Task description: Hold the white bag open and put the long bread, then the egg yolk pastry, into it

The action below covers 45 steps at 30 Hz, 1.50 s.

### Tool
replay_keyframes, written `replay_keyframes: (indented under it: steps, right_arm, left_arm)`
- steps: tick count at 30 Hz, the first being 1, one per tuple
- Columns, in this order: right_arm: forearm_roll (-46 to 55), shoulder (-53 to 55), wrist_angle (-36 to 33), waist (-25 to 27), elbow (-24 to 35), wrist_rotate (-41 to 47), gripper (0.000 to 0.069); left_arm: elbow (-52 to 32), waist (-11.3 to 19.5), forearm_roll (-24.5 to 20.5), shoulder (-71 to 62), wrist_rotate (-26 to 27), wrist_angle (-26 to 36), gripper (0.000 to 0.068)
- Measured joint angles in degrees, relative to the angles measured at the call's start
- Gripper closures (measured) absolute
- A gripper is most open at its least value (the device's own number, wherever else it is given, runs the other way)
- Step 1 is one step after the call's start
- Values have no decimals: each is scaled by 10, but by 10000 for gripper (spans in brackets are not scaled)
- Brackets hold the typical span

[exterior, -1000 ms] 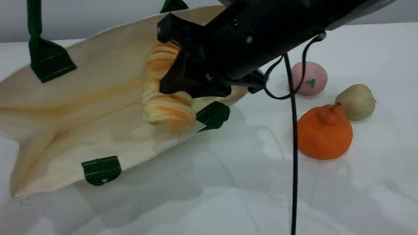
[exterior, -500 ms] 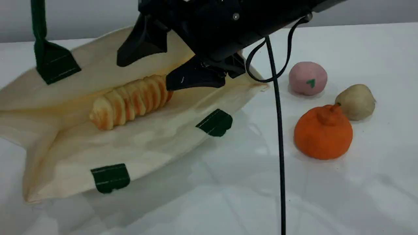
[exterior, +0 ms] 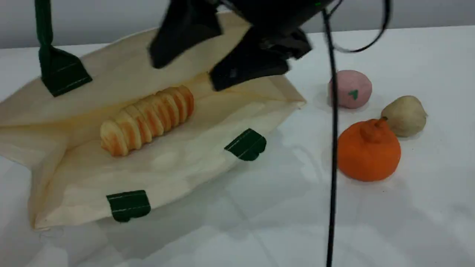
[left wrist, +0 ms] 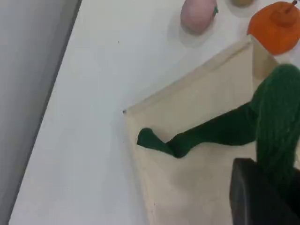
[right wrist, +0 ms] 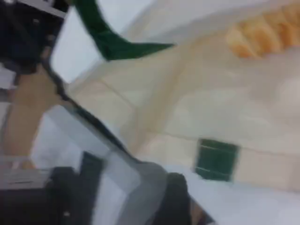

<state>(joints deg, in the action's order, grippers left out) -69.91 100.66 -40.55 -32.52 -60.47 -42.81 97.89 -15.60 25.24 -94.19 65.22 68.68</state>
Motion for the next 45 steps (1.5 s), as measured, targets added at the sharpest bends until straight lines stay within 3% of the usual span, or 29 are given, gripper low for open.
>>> replay_keyframes:
  steps: [9,18,22,29,41,45]
  right_arm:
    - [208,-35,19,95,0,120,119]
    - [256,-23,115,227,-12,117,120]
    - [278,1,115,260,-30,117,120]
    - [347,69,125,269,-54,151,122]
    - [580,128,116,269,-58,325,122]
    - [610,136,126,269,-57,347,122]
  left_arm:
    - [0,0,0,0,1,8,600]
    - [0,0,1,0,1,13,600]
    - [0,0,1,0,1,13,600]
    - [0,0,2,0,1,13,600]
    - [0,0,2,0,1,13,600]
    - [0,0,2,0,0,13,600]
